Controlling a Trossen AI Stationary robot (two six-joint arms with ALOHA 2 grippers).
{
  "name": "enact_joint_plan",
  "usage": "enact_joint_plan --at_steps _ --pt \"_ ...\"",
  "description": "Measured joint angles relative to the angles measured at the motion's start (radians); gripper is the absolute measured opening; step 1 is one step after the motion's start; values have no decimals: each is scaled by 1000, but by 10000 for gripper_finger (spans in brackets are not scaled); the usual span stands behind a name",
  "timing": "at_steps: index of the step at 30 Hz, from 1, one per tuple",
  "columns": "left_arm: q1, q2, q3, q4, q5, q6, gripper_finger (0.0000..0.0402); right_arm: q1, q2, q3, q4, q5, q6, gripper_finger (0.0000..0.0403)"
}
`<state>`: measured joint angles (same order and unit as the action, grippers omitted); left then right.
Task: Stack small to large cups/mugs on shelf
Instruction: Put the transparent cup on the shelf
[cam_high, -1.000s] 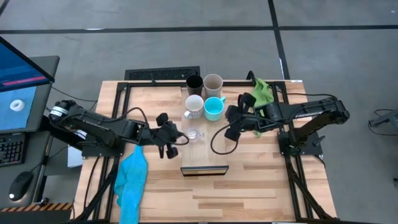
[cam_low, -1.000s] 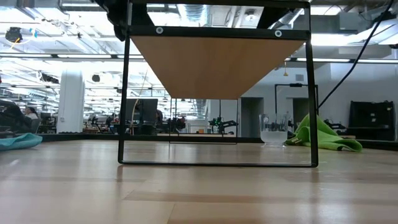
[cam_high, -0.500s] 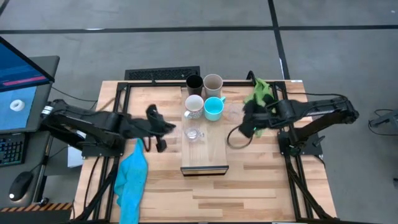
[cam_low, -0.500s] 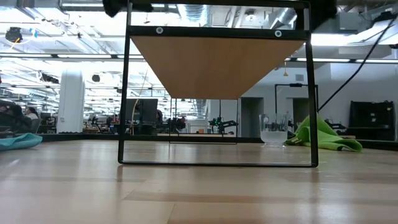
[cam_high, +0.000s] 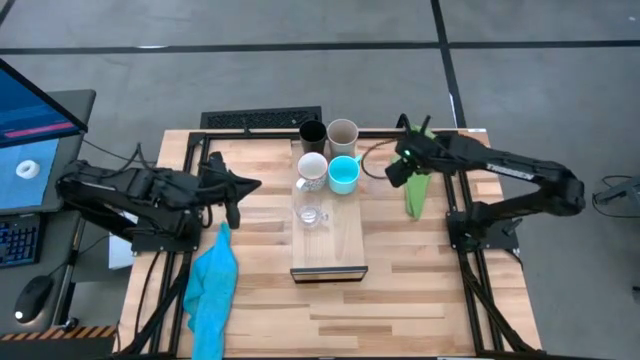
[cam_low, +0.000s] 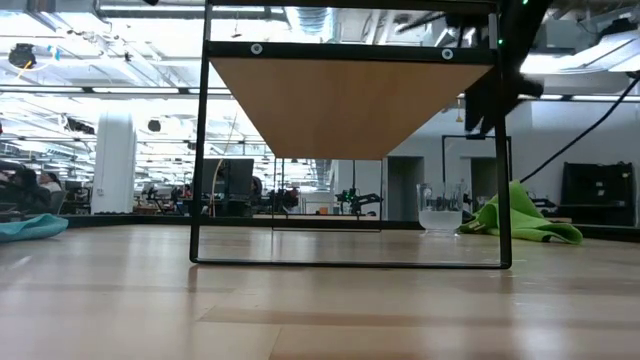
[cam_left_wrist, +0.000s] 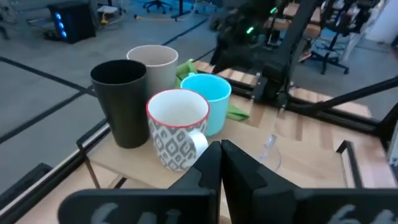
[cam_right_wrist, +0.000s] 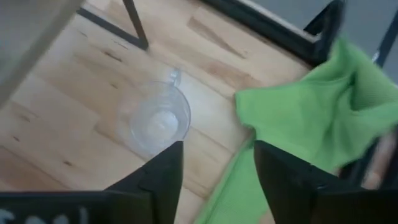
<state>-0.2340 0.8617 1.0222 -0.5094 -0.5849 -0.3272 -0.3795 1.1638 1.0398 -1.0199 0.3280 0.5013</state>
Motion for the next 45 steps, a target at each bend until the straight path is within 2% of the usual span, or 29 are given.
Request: enact_joint_plan --at_steps 4,8,24,28,37,42,45 --pt "0 -5 0 0 15 -8 0 -88 61 -39 86 -99 -89 232" --pt "0 -2 0 -3 32 -24 0 -119 130 -59 161 -193 -132 233" --pt "0 4 -1 -3 30 -32 0 -120 315 -58 234 -226 -197 221" --pt "0 4 -1 -11 29 -32 0 -120 334 -58 235 -226 -199 182" --pt "0 4 -1 -24 21 -21 0 -120 343 -58 232 -226 -198 14" --pt "0 4 -1 -24 21 -18 0 -117 342 -57 223 -226 -197 21" --pt "0 4 -1 -24 21 -17 0 -107 325 -58 213 -226 -196 10"
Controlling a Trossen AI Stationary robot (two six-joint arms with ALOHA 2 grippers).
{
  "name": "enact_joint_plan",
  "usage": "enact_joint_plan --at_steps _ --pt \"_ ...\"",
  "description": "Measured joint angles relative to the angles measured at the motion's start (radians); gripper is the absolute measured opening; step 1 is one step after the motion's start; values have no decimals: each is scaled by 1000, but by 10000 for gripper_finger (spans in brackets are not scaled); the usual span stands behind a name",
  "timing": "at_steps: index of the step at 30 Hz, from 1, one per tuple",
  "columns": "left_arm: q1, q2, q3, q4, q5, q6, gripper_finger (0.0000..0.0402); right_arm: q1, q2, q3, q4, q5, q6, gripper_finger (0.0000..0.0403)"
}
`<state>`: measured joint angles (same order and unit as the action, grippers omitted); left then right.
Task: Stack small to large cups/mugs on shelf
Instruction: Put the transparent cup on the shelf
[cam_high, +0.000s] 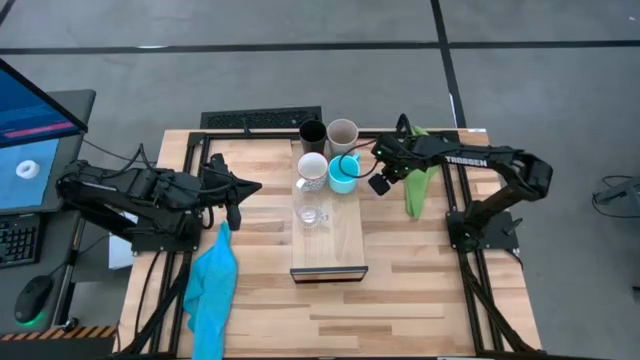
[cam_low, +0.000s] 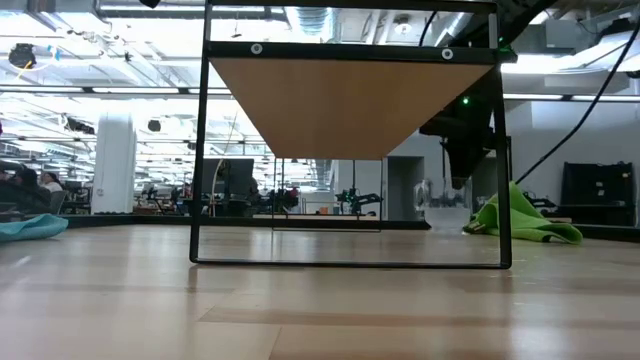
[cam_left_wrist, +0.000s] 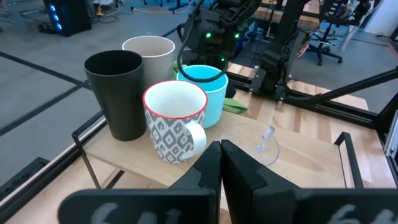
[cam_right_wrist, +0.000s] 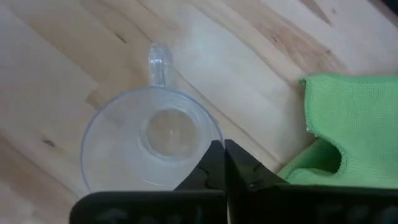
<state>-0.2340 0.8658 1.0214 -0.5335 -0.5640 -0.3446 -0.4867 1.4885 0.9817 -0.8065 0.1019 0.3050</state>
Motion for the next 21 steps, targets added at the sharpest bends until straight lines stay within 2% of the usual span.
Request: enact_joint_plan --at_steps 7,11,17,21 --pt "0 0 0 0 0 0 0 2 -109 0 -53 0 35 7" --pt "0 0 0 0 0 0 0 15 -220 0 -101 -4 78 5" --pt "0 0 0 0 0 12 0 66 -497 0 -128 -50 165 3" --pt "0 0 0 0 -4 27 0 125 -688 14 -107 -57 295 3"
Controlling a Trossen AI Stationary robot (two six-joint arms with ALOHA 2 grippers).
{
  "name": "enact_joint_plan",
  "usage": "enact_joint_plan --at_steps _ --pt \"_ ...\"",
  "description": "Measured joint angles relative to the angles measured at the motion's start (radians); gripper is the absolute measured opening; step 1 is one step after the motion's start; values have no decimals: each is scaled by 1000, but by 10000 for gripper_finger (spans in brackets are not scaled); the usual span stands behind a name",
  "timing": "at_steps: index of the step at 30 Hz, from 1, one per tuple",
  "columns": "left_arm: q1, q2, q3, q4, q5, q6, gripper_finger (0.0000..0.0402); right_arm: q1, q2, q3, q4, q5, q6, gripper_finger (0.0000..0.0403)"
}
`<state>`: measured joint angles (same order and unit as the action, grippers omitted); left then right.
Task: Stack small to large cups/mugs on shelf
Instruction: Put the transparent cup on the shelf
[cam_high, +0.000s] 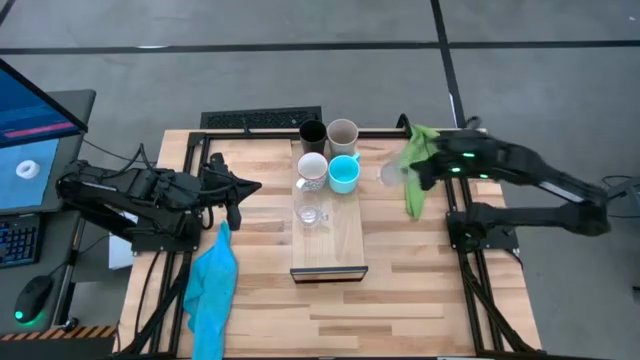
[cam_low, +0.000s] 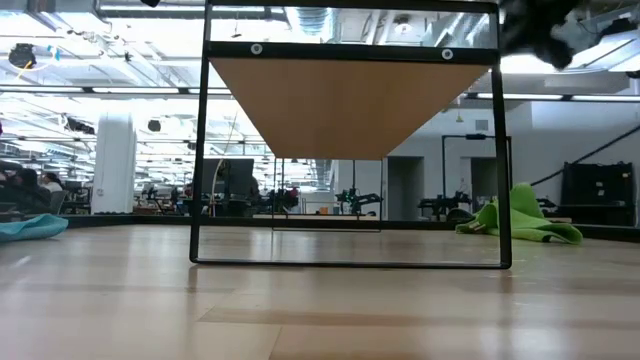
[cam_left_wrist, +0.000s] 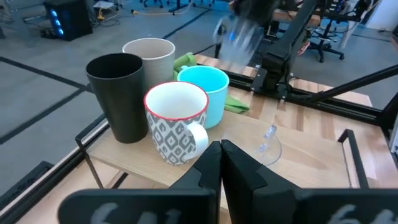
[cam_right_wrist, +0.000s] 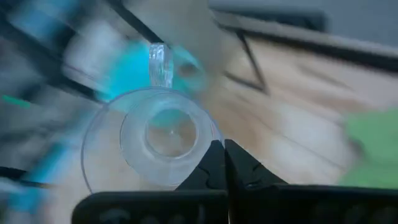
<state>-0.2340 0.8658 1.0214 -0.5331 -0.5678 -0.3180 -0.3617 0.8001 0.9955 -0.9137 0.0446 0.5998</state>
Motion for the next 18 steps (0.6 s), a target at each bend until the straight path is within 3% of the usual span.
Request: enact_joint_plan --at_steps 8,14,18 --pt "0 0 0 0 -41 27 0 148 -258 9 299 -2 14 1" --pt "0 0 0 0 -47 27 0 265 -344 10 550 -34 -142 1" --pt "0 0 0 0 -47 27 0 335 -363 9 668 -132 -246 1"
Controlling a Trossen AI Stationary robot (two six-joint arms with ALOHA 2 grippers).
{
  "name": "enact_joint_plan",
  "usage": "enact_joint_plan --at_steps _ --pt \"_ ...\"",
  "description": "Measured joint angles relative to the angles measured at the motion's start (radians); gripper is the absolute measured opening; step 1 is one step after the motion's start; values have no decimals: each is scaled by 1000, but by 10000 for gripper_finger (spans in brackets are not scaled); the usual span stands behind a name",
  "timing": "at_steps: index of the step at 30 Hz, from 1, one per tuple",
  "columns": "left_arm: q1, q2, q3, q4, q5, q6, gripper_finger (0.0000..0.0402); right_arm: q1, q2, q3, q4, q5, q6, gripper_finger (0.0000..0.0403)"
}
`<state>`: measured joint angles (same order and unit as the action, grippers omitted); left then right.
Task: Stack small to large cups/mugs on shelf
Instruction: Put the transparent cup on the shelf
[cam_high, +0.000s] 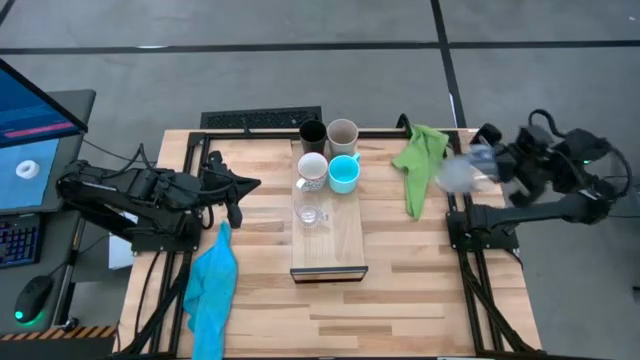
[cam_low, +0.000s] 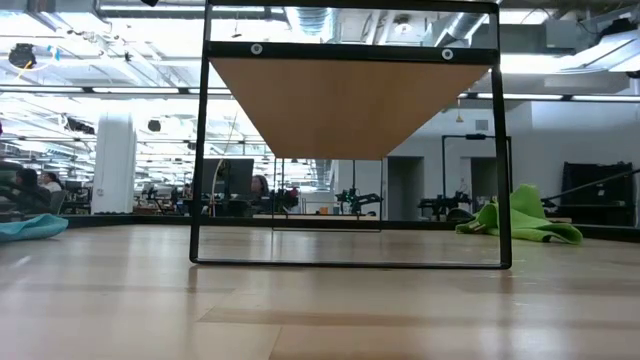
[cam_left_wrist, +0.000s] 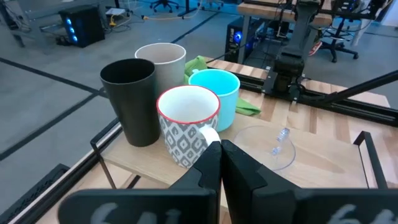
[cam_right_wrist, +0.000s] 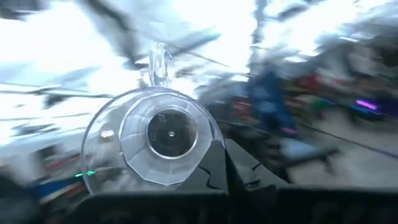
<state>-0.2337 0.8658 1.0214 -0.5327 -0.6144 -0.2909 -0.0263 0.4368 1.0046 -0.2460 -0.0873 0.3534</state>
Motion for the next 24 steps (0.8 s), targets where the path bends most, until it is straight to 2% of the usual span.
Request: enact_joint_plan --at_steps 7,14,22,24 --pt "0 0 0 0 0 18 0 87 -3 0 181 -217 -58 0" --pt "0 0 0 0 0 22 0 134 17 0 272 -256 -101 0" --pt "0 0 0 0 0 22 0 149 66 -1 166 -278 -192 0" --pt "0 0 0 0 0 20 0 151 91 0 169 -341 -197 0"
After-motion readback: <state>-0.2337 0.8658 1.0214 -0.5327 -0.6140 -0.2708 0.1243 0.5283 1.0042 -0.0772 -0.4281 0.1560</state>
